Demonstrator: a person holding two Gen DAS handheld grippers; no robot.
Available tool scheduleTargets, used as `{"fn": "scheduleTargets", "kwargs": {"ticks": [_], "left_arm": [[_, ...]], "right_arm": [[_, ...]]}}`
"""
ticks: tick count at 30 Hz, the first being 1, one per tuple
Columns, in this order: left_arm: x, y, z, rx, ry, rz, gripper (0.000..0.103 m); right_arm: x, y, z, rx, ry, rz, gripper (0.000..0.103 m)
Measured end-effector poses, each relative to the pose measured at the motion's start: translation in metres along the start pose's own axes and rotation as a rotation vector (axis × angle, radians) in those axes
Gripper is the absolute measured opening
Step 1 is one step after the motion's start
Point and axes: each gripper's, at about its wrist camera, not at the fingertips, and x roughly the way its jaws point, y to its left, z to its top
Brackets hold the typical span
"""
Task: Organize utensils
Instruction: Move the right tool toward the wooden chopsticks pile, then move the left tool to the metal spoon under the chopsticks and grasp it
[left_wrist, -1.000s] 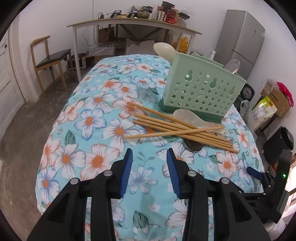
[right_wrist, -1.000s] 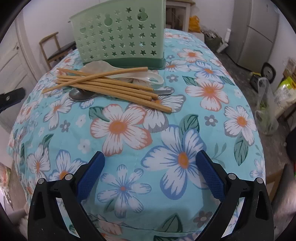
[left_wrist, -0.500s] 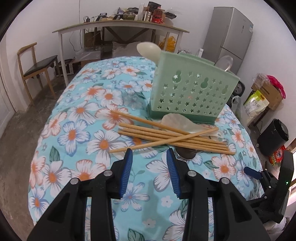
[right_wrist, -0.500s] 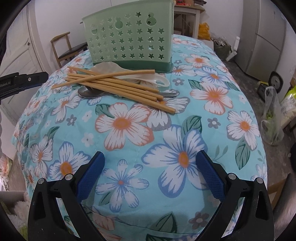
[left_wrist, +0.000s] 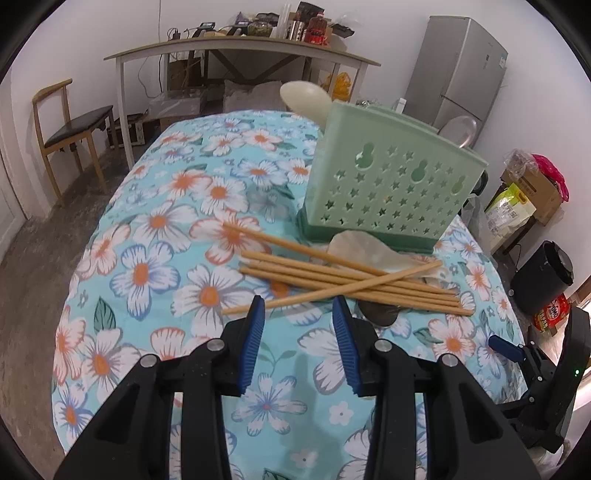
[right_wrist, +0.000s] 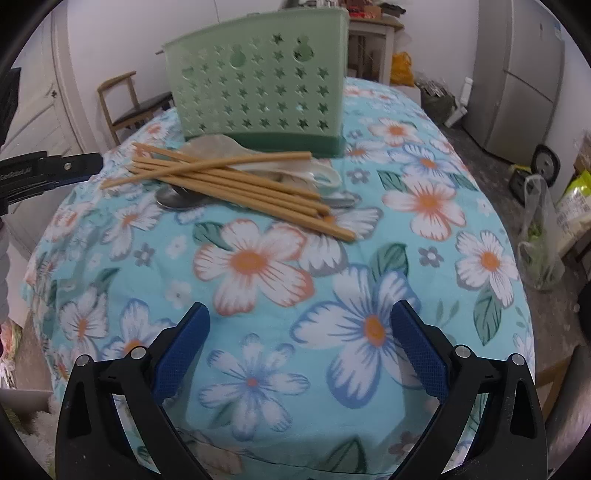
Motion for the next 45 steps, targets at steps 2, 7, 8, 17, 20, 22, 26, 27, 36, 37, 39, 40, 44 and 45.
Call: {"fn": "scheduleTargets", "kwargs": {"ticks": [2, 7, 8, 17, 20, 22, 26, 27, 36, 37, 39, 40, 44, 45], "left_arm": [[-0.003, -0.001, 0.003, 0.004, -0.013, -0.006, 0.037], [-0.009, -0.002, 0.007, 0.006, -0.044, -0.011, 0.037], [-0.009, -0.001, 0.008, 0.005, -0.047, -0.009, 0.037], [-0.010, -0.001, 0.011, -0.001, -0.056, -0.003, 0.037], [-0.011, -0.002, 0.013, -0.004, -0.063, -0.009, 0.037], [-0.011, -0.003, 0.014, -0.004, -0.067, -0.011, 0.037], [-0.011, -0.005, 0.015, -0.001, -0.070, -0.014, 0.037], [-0.011, -0.005, 0.015, -0.001, -0.069, -0.015, 0.037], [-0.007, -0.007, 0.016, -0.003, -0.060, -0.014, 0.037], [-0.006, -0.008, 0.015, -0.003, -0.059, -0.013, 0.037], [-0.005, -0.009, 0.015, -0.001, -0.056, -0.011, 0.037], [-0.005, -0.009, 0.015, 0.000, -0.055, -0.011, 0.037], [-0.004, -0.010, 0.014, 0.001, -0.052, -0.009, 0.037], [-0.003, -0.010, 0.014, 0.001, -0.052, -0.008, 0.037]], "right_arm": [[-0.003, 0.005, 0.002, -0.016, -0.022, 0.023, 0.094], [-0.007, 0.019, 0.006, -0.080, -0.063, 0.046, 0.091], [-0.008, 0.021, 0.006, -0.090, -0.069, 0.053, 0.090], [-0.012, 0.028, 0.014, -0.119, -0.110, 0.071, 0.077], [-0.011, 0.027, 0.018, -0.114, -0.109, 0.086, 0.069], [-0.009, 0.026, 0.020, -0.110, -0.104, 0.096, 0.064], [-0.006, 0.023, 0.022, -0.089, -0.092, 0.119, 0.058], [-0.005, 0.022, 0.022, -0.087, -0.090, 0.123, 0.056], [-0.001, 0.019, 0.020, -0.076, -0.071, 0.143, 0.055], [0.000, 0.019, 0.020, -0.075, -0.068, 0.145, 0.055], [0.000, 0.018, 0.019, -0.073, -0.066, 0.149, 0.055], [0.001, 0.018, 0.019, -0.071, -0.064, 0.152, 0.055], [0.002, 0.017, 0.018, -0.066, -0.056, 0.165, 0.055], [0.002, 0.017, 0.017, -0.064, -0.053, 0.169, 0.055]]}}
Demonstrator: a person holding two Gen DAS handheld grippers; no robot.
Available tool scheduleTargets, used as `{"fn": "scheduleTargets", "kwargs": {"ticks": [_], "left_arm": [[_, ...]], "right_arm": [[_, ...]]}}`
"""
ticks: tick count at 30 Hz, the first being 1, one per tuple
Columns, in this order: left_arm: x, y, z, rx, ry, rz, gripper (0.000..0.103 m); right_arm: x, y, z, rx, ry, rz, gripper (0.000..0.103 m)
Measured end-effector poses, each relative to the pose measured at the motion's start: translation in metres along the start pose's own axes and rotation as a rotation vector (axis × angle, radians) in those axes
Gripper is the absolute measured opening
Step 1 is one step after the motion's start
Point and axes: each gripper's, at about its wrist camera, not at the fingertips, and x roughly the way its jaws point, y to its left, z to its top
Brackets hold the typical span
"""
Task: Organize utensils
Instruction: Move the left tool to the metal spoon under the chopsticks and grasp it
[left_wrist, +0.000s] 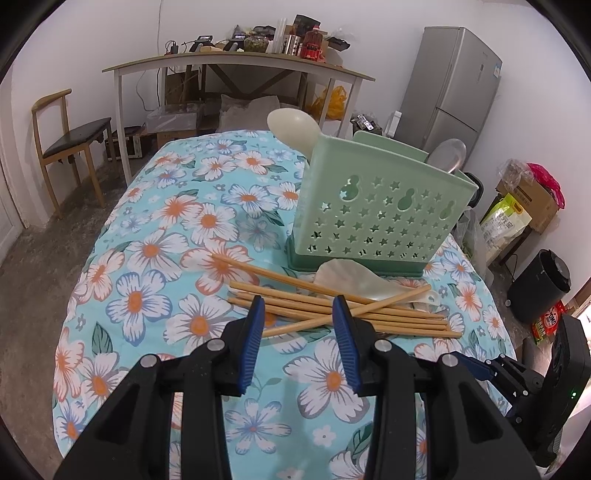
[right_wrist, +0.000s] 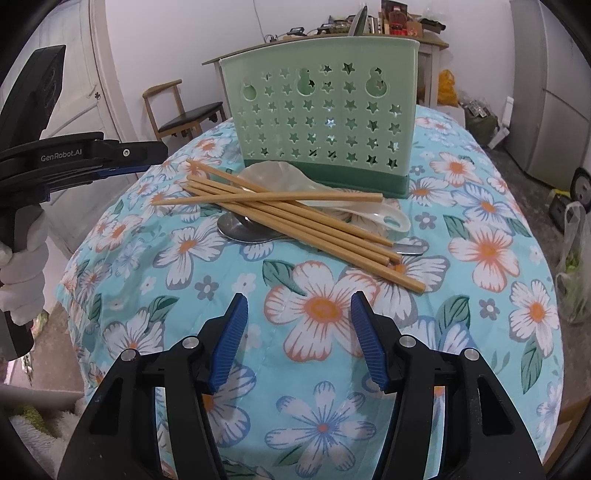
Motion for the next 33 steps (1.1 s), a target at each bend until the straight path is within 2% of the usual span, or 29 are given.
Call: {"fn": "scheduleTargets", "kwargs": {"ticks": [33], "left_arm": [[0.0019, -0.0036, -0.0029, 0.002, 0.001, -0.005, 0.037]], "right_arm": [[0.0057, -0.0047, -0.0053, 0.037, 0.035, 0.051, 0.055]]}}
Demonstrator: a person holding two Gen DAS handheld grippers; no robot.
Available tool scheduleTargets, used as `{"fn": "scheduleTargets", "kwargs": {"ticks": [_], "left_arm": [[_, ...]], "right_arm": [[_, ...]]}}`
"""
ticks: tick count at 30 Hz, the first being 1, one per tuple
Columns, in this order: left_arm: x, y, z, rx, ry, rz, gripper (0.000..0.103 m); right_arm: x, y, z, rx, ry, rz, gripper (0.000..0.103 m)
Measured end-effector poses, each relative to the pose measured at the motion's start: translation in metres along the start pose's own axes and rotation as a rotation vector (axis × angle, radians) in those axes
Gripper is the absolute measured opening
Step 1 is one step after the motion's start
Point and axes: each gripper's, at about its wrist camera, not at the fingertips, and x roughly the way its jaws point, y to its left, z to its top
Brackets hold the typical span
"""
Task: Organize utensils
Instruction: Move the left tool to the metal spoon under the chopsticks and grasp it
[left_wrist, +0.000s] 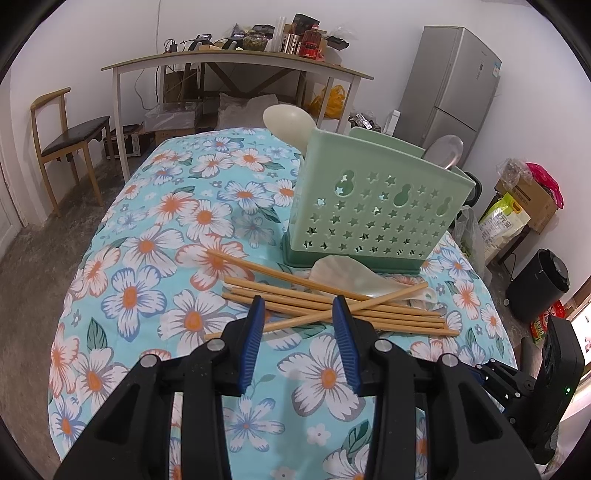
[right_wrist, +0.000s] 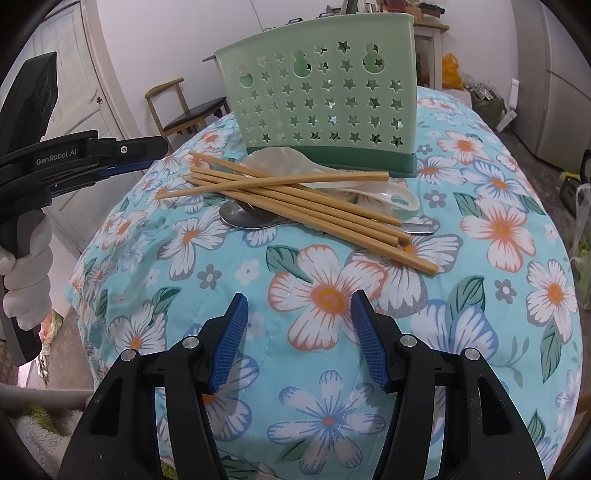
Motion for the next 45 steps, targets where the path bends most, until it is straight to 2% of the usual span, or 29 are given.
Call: {"fn": "scheduleTargets", "kwargs": {"ticks": [11, 19, 24, 28, 32, 36, 40, 43, 45], "left_arm": [[0.001, 0.003, -0.006, -0.015, 0.009, -0.006, 0.037], [0.005, 0.000, -0.012, -0.020, 0.018, -0.032, 0.037], [0.010, -0.002, -0.020, -0.002, 0.030, -0.075, 0.037], [0.018, 0.004, -0.029, -0.025, 0.058, -0.086, 0.037], [0.022, 0.017, -0.034, -0.060, 0.071, -0.083, 0.037], [0.031, 0.026, -0.039, -0.080, 0.100, -0.052, 0.037], [0.035, 0.033, -0.044, -0.117, 0.113, -0.064, 0.037], [0.032, 0.033, -0.044, -0.113, 0.107, -0.080, 0.037], [0.028, 0.033, -0.044, -0.114, 0.093, -0.122, 0.037]], "right_arm": [[-0.001, 0.001, -0.001, -0.010, 0.004, 0.002, 0.055], [-0.014, 0.001, 0.001, -0.042, 0.000, 0.067, 0.055], [-0.028, 0.002, 0.031, -0.078, -0.064, 0.117, 0.057], [-0.013, 0.008, 0.067, -0.124, -0.051, 0.168, 0.060], [0.017, 0.017, 0.098, -0.162, -0.009, 0.220, 0.060], [0.058, 0.016, 0.122, -0.143, 0.096, 0.298, 0.060], [0.082, 0.017, 0.128, -0.125, 0.175, 0.307, 0.060], [0.074, 0.018, 0.132, -0.126, 0.149, 0.292, 0.060], [0.054, 0.016, 0.132, -0.121, 0.100, 0.286, 0.060]]}}
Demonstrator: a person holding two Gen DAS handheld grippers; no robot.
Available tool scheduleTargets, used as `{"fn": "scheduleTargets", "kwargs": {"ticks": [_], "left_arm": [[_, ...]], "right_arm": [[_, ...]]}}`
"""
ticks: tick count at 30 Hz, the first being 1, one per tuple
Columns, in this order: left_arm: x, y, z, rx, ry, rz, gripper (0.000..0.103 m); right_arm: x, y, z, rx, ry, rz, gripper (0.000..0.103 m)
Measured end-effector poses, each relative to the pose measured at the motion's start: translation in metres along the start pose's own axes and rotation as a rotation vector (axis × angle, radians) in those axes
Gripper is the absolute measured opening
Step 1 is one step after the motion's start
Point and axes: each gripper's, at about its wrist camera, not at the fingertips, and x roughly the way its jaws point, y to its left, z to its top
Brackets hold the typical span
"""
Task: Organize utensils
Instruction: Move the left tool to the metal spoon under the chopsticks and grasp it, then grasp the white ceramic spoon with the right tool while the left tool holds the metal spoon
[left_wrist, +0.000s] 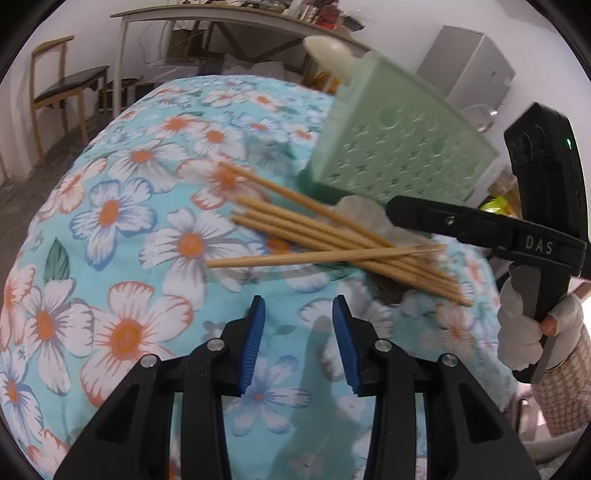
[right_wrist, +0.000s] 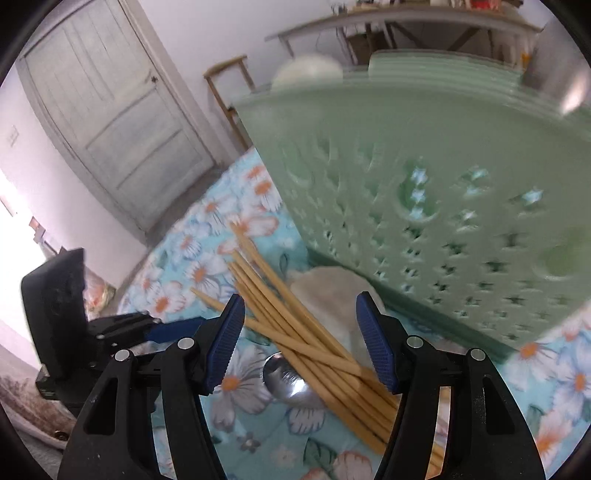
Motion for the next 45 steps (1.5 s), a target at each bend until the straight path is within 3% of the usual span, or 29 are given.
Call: {"fn": "scheduleTargets", "kwargs": {"ticks": [6, 15, 19, 25, 38, 45], "left_arm": [[0.003, -0.014, 0.005, -0.068, 0.026, -0.238, 0.037], [0.045, -0.004, 0.009, -0.352, 0.141, -0.368, 0.034], [0.055, 0.001, 0.013, -0.445, 0.158, -0.319, 0.024], [0.053, -0.016, 0.011, -0.421, 0.174, -0.197, 0.005], [0.013, 0.001, -0.003, -0.454, 0.241, -0.130, 0.003], [-0.002, 0.033, -0.016, -0.505, 0.221, -0.095, 0.004]], "right_arm": [[-0.033, -0.005, -0.026, 0.060, -0.065, -0.056, 0.060], [-0.056, -0.011, -0.072, 0.156, -0.095, -0.090, 0.060], [-0.067, -0.013, -0.079, 0.163, -0.122, -0.082, 0.060], [-0.081, -0.016, -0.088, 0.158, -0.155, -0.077, 0.060], [-0.099, -0.018, -0.095, 0.160, -0.204, -0.084, 0.060], [-0.083, -0.018, -0.064, 0.061, -0.196, -0.071, 0.057]]}}
